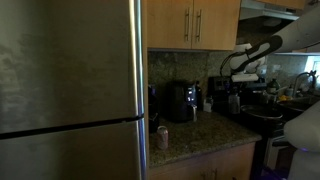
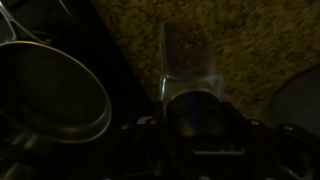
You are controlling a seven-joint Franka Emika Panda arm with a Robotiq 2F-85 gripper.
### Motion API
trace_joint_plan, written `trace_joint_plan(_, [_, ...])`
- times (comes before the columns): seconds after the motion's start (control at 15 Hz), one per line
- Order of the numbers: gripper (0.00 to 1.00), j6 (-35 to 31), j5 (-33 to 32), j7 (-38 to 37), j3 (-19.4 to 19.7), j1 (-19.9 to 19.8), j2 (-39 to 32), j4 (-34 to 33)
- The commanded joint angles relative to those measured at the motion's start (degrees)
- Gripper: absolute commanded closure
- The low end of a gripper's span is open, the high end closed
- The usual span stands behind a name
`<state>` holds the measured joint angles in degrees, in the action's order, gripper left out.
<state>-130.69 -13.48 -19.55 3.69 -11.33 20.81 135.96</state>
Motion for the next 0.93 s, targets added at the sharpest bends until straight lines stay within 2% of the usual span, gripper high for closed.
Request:
trace_joint_plan(0.0, [0.67, -5.20, -2.76, -8.66, 0.72, -4.75, -10.54, -6.26])
trace_joint_plan(0.07, [0.42, -3.91, -1.76, -4.24, 1.06, -3.11, -5.02, -1.88])
trace_joint_plan(0.2, [0.42, -5.02, -2.05, -6.82, 1.86, -3.83, -9.26, -4.31])
trace_joint_plan(0.27, [0.67, -5.03, -2.06, -7.39, 1.95, -3.71, -10.32, -5.12])
trace_joint_plan(0.4, [0.67, -5.65, -2.13, -11.16, 1.87, -3.90, -15.22, -8.53])
trace_joint_plan(0.53, [0.67, -9.50, -2.26, -16.85, 1.95, -3.87, -19.99, -11.77])
trace_joint_plan(0.73, [0.67, -16.38, -7.75, -26.87, 2.70, -2.52, -27.51, -17.35])
trace_joint_plan(0.87, [0.67, -17.32, -12.55, -33.36, 4.43, -0.24, -30.85, -20.74])
